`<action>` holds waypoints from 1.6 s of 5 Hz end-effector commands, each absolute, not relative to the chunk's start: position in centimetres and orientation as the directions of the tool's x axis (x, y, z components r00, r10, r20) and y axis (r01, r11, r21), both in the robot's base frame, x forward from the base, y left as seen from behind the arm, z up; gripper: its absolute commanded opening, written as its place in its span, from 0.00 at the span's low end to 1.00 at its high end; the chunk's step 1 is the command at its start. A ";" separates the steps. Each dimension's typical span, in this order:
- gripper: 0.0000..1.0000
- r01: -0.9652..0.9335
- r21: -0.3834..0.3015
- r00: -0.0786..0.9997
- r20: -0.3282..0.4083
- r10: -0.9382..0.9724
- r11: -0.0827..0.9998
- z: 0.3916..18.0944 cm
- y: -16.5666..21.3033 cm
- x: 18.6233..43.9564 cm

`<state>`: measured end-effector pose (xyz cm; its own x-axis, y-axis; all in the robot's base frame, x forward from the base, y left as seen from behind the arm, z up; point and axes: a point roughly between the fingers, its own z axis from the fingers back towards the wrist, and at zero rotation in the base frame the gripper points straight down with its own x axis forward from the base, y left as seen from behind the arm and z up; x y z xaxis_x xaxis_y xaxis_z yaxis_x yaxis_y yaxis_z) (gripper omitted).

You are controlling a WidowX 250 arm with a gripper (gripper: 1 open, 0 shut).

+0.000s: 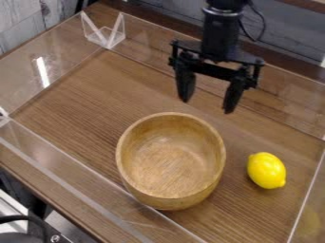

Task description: Put the lemon in the brown bowl

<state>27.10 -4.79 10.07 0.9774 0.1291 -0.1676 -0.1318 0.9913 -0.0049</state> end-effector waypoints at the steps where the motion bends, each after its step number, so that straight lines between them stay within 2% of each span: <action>1: 1.00 -0.222 -0.033 0.971 -0.099 0.217 0.975 11.9 -7.1 27.0; 3: 1.00 -0.357 -0.083 0.933 -0.081 0.350 0.931 11.1 -12.2 26.7; 4: 1.00 -0.387 -0.097 0.922 -0.077 0.381 0.917 10.4 -13.5 26.6; 8: 1.00 -0.503 -0.133 0.864 -0.059 0.500 0.854 5.9 -15.6 26.8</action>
<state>26.47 -15.03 4.83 0.8552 0.5123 -0.0788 -0.5181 0.8496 -0.0990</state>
